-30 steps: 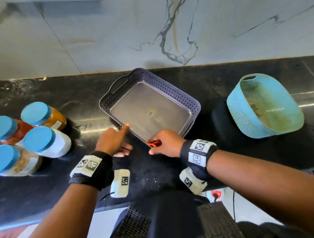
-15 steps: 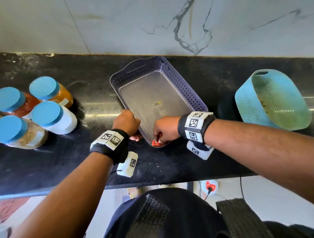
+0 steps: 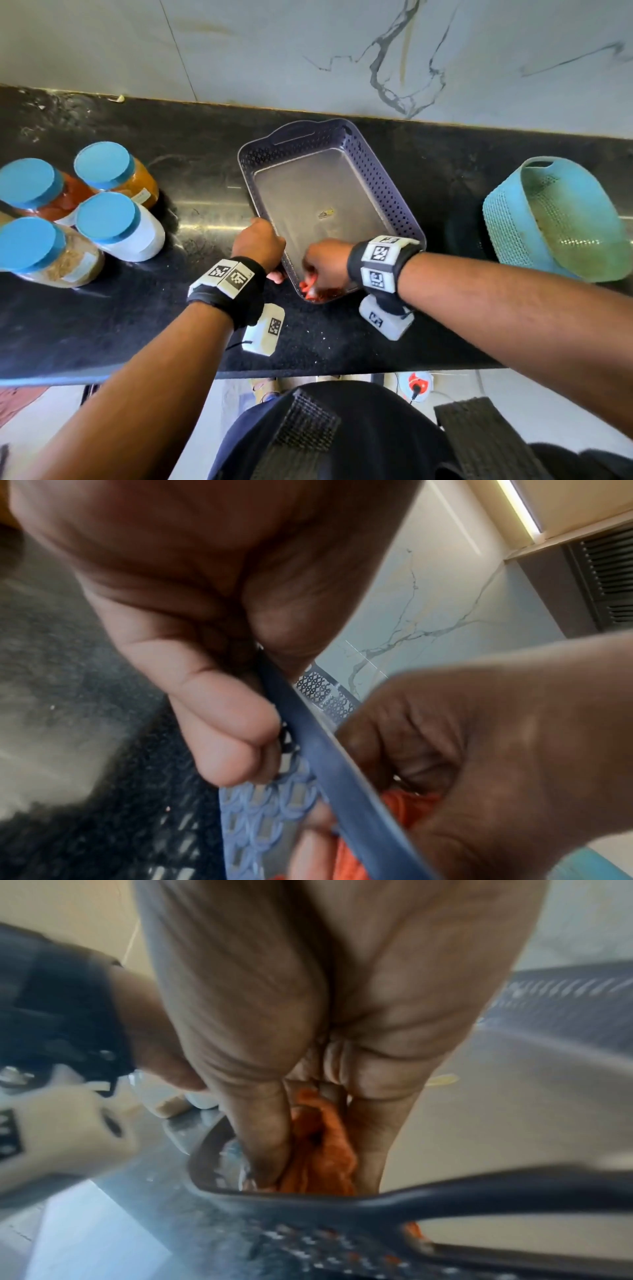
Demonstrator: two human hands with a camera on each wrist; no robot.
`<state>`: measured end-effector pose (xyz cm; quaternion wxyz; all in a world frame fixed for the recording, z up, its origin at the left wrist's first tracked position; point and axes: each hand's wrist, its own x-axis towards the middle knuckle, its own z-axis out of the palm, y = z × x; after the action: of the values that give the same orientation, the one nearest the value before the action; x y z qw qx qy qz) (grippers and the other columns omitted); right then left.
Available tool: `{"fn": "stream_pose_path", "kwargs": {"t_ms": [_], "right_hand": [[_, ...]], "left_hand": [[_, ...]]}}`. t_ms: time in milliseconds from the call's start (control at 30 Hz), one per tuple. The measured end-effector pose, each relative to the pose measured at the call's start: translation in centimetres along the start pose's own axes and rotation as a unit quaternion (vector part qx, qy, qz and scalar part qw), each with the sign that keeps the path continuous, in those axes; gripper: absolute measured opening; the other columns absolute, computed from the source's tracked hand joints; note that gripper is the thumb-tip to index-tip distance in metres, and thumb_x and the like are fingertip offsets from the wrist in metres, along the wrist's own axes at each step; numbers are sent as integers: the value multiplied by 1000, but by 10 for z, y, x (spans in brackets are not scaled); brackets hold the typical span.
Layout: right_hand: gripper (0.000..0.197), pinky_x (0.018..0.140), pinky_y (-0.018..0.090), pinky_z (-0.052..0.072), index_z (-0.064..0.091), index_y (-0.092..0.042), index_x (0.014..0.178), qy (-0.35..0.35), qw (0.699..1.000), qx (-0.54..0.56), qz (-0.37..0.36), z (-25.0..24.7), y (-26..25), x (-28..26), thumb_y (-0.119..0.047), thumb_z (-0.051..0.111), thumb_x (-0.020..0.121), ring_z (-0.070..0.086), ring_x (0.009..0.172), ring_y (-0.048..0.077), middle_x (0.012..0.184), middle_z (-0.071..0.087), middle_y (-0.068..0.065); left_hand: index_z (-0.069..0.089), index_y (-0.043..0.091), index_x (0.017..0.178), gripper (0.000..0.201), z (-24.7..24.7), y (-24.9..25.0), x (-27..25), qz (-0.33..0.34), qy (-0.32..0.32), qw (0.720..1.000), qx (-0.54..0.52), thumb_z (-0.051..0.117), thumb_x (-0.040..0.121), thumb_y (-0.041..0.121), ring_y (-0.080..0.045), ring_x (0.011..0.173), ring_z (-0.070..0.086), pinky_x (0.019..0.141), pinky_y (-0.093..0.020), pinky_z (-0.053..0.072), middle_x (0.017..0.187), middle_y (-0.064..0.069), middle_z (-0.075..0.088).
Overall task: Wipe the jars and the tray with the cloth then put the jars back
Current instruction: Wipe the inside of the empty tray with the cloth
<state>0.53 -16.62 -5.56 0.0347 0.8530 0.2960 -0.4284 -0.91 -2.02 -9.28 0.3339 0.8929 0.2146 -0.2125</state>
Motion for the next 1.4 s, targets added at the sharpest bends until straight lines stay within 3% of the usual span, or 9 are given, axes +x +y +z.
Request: {"fn": "stream_pose_path", "kwargs": {"t_ms": [133,433,633,767,967,1067,1233,1333,1400], "right_hand": [[20,85,30,51,74,-12,112,-17,998,-30,-47,0,-1,-1,-14,64,94,67,101,24,110,74,5],[27,81,30,49,73,-7,106,-19,989,-93,109,-4,90,-44,-28,59,98,65,95,32,98,70,12],[21,76,27,44,74,-9,111,10,996,71,-48,10,8,-18,-16,59,98,63,91,23,104,73,8],[23,76,22,37,75,-10,113,1,998,44,-37,9,26,-26,-11,58,97,59,89,18,104,74,4],[55,83,35,52,71,-14,109,-25,999,33,8,13,111,-60,-64,58,90,65,91,26,99,71,4],[52,87,38,50,69,-15,118,-18,999,-3,-26,22,111,-60,-54,73,83,63,97,25,106,68,4],[43,63,33,35,61,-7,84,84,993,74,-32,32,60,-31,-49,70,88,55,76,29,83,63,10],[38,66,30,33,62,-11,85,158,975,151,-34,27,25,-9,-48,71,89,54,78,24,83,61,6],[36,69,27,35,69,-13,97,167,966,188,-64,21,7,-2,-47,74,87,59,85,20,94,69,4]], "left_hand": [[48,-4,121,27,2,0,5,17,-13,999,49,48,100,13,-46,100,72,95,-49,56,108,-28,73],[45,-2,118,27,5,-2,22,6,-12,999,48,48,98,16,-48,93,74,92,-52,58,104,-28,73],[46,-6,122,30,6,13,16,21,1,996,89,50,97,11,-50,104,70,96,-51,55,112,-32,70],[48,-1,115,22,2,9,21,28,-11,992,119,45,97,11,-46,90,74,91,-48,59,101,-28,75],[49,2,104,15,-29,17,27,89,-14,988,126,47,103,17,-28,52,69,69,-39,58,78,-19,75],[45,4,124,42,-36,21,27,75,1,995,60,54,107,42,-28,62,74,79,-43,60,81,-18,76],[35,6,156,86,-31,5,5,53,90,993,-55,61,96,62,-38,126,62,106,-49,48,135,-21,65],[34,15,139,91,-14,-5,-19,-31,48,991,-119,64,79,78,-41,96,75,90,-53,60,110,-21,74],[37,12,126,67,-3,-3,-27,-38,-8,992,-123,70,90,58,-40,89,76,82,-51,63,103,-20,74]]}}
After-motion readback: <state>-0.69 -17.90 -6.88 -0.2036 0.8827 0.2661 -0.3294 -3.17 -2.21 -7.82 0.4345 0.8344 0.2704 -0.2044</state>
